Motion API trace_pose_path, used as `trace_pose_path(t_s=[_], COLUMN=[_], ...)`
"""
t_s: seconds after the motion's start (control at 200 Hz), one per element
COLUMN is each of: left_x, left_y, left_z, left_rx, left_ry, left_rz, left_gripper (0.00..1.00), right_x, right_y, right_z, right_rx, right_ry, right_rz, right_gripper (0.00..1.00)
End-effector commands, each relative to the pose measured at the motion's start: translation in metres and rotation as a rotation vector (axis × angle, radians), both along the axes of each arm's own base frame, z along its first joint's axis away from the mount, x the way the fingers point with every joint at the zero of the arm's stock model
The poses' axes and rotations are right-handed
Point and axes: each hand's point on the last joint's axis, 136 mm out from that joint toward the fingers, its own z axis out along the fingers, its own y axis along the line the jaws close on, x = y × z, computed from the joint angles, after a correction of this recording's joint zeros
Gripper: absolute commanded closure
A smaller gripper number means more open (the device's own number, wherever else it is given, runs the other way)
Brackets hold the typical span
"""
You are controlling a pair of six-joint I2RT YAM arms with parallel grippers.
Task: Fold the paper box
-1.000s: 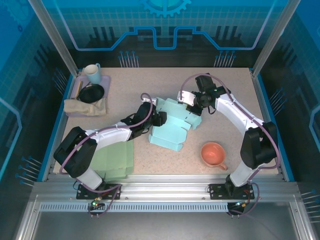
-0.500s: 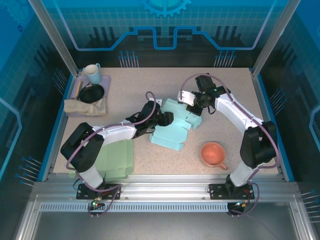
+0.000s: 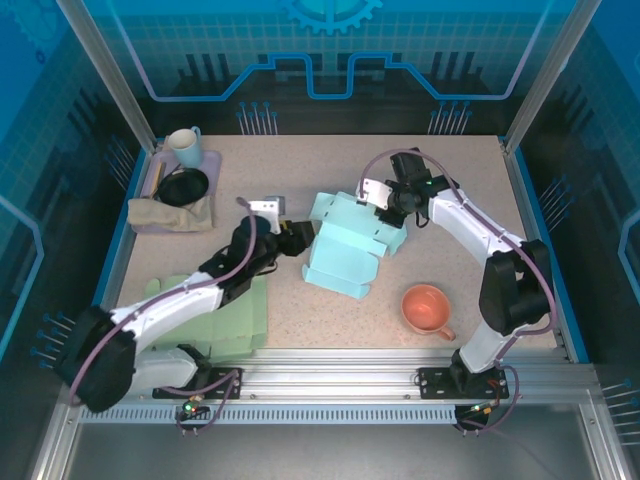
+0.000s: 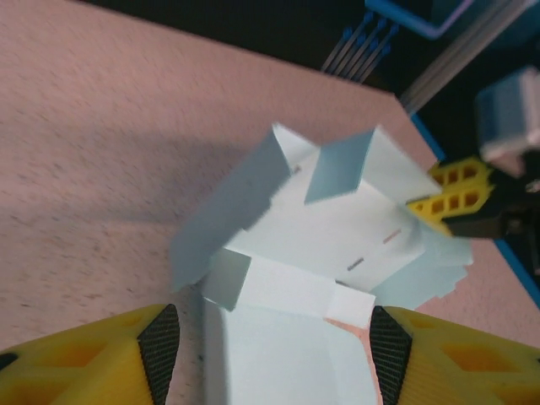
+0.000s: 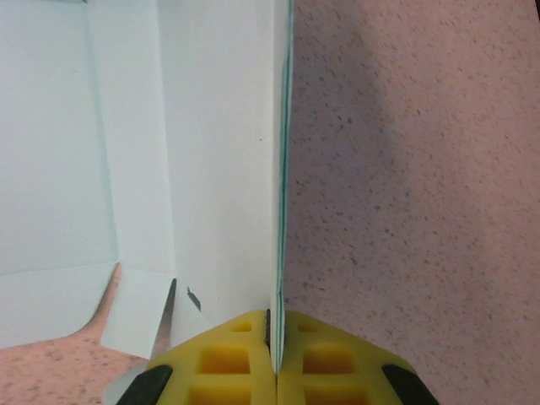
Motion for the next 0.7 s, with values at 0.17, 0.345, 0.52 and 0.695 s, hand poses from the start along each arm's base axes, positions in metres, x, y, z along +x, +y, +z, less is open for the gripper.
trace_pose_path(t_s=[0.17, 0.345, 0.52, 0.695], left_x=[0.002, 0.011, 0.019, 0.019], left_y=[0.032, 0.024, 0.006, -0.013], left_z=[0.002, -0.030, -0.057, -0.065], left_rx=[0.101, 0.118, 0.121, 0.115], left_ry=[-0.121, -0.089, -0.060, -0.083], left_rz=[0.068, 0.021, -0.047, -0.153], left_gripper=[0.38, 0.47, 0.53, 0.54], right_x=[0.013, 0.003, 0.012, 0.012], right_y=[-0.006, 0.003, 0.007, 0.013], right_z=[0.013, 0.002, 0.013, 0.005], right_rx=[-0.180, -0.227, -0.246, -0.295], right_ry=[-0.298, -0.392, -0.533, -0.634], right_rz=[0.066, 0.225, 0.225, 0.291], right_gripper=[1.00, 1.00, 1.00, 1.00])
